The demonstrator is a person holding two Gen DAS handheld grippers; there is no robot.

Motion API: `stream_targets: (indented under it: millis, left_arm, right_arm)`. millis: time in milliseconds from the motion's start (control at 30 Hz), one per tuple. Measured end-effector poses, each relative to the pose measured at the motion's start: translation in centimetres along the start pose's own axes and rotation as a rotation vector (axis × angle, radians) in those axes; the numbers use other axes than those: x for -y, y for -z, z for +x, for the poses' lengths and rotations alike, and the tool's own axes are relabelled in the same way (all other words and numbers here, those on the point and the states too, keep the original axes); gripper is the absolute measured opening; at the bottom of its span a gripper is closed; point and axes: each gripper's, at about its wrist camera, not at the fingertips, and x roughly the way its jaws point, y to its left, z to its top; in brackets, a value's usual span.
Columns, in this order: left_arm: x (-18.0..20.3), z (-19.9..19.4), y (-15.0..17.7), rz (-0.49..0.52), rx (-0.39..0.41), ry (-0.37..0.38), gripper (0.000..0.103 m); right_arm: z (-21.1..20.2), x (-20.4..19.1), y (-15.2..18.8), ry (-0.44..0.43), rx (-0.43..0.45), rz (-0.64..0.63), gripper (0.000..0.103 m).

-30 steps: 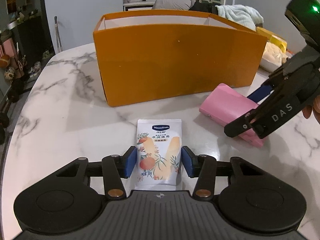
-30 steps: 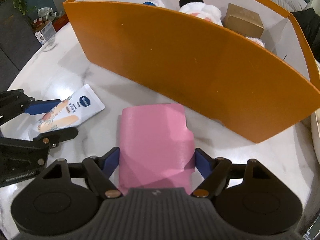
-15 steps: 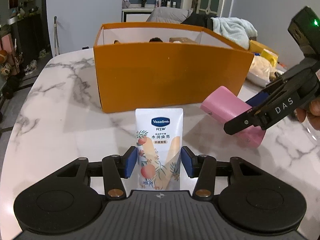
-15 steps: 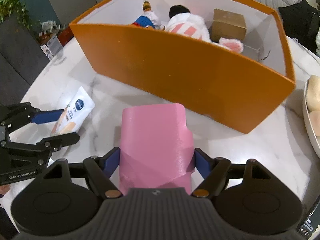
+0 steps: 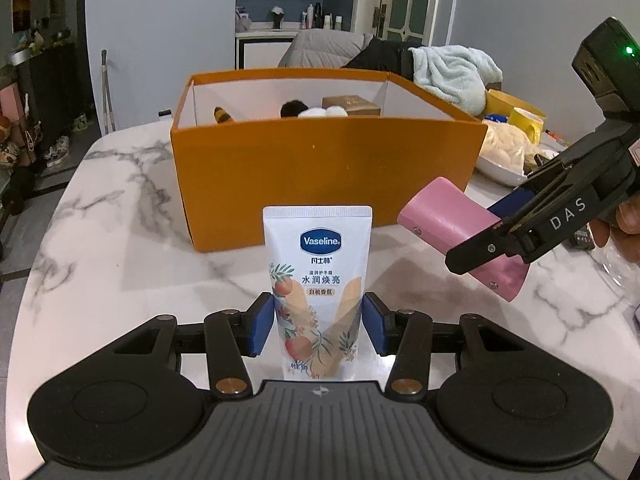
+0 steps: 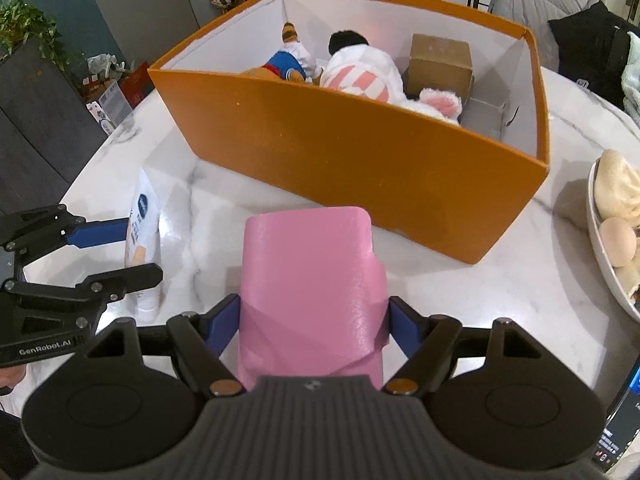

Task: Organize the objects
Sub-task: 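Carry the lotion tube and pink case over the orange box with both grippers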

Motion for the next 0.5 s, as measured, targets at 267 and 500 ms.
stream_targets:
  millis: [267, 500]
  left_arm:
    - [0.2, -1.7, -1.4, -0.006, 0.075, -0.006, 0.056]
    - [0.8, -2.8, -2.7, 0.007, 0.112, -0.001, 0.056]
  right_arm:
    - [-2.1, 0.2, -0.5, -0.026, 0.052, 0.014, 0.079]
    - [-3.5, 0.5, -0.8, -0.041, 0.078, 0.03, 0.079]
